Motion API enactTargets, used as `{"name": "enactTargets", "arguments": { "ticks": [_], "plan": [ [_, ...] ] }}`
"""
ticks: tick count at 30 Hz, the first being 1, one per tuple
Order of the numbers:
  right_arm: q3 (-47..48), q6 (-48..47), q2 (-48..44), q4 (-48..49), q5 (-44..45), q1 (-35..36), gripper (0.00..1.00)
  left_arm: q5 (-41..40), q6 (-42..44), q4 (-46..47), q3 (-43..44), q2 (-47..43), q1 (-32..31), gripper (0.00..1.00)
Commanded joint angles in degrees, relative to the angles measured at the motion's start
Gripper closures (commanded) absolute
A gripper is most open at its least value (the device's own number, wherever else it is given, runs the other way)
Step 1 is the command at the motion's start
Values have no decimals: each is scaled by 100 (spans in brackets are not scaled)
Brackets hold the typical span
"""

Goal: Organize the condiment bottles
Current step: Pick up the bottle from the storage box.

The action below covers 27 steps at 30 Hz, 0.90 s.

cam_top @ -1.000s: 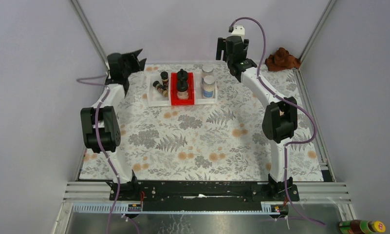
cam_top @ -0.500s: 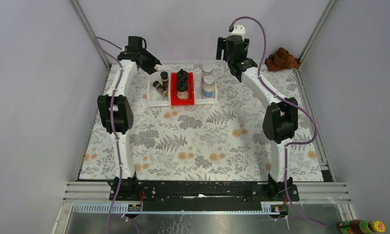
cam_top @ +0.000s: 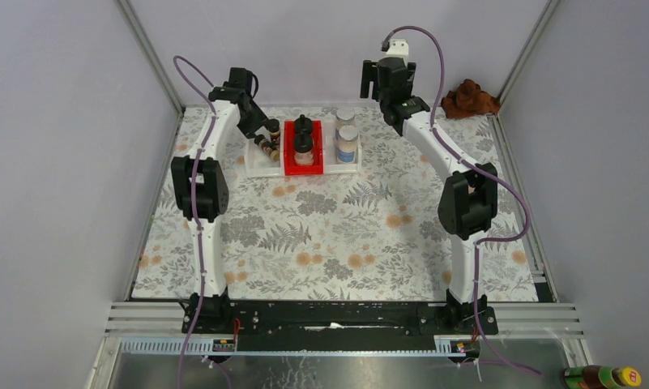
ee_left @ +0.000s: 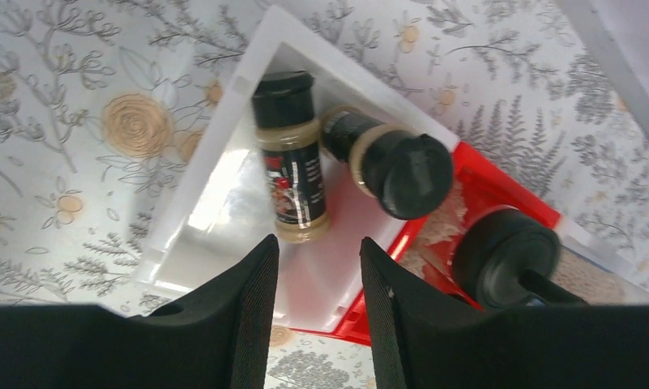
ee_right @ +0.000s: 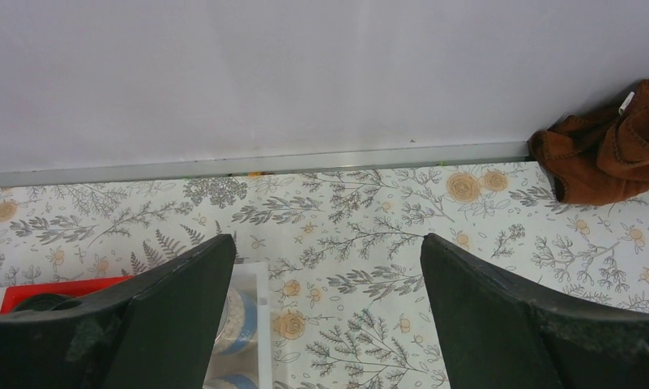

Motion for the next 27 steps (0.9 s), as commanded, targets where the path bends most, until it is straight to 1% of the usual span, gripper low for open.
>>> {"name": "enactTargets", "arguments": {
  "ticks": [1,5,11,22,27],
  "plan": [
    [-8,-55,-435,40,52,45,7,-534,141,-225,-282,-188,-65,53],
    [-66,-51,-473,41,43,41,7,-636,16,-225,-487,-169,-139,51],
    [-126,-40,-502,30,35,34,7,-733,-252,-158,-515,-36,-256,50],
    [-191,-33,-525,30,-26,-40,7,-753,-1130,493,-1105,7,-297,47],
    [-165,0,-460,24,-71,-68,7,-889,-1310,593,-995,95,-280,46]
  ]
}}
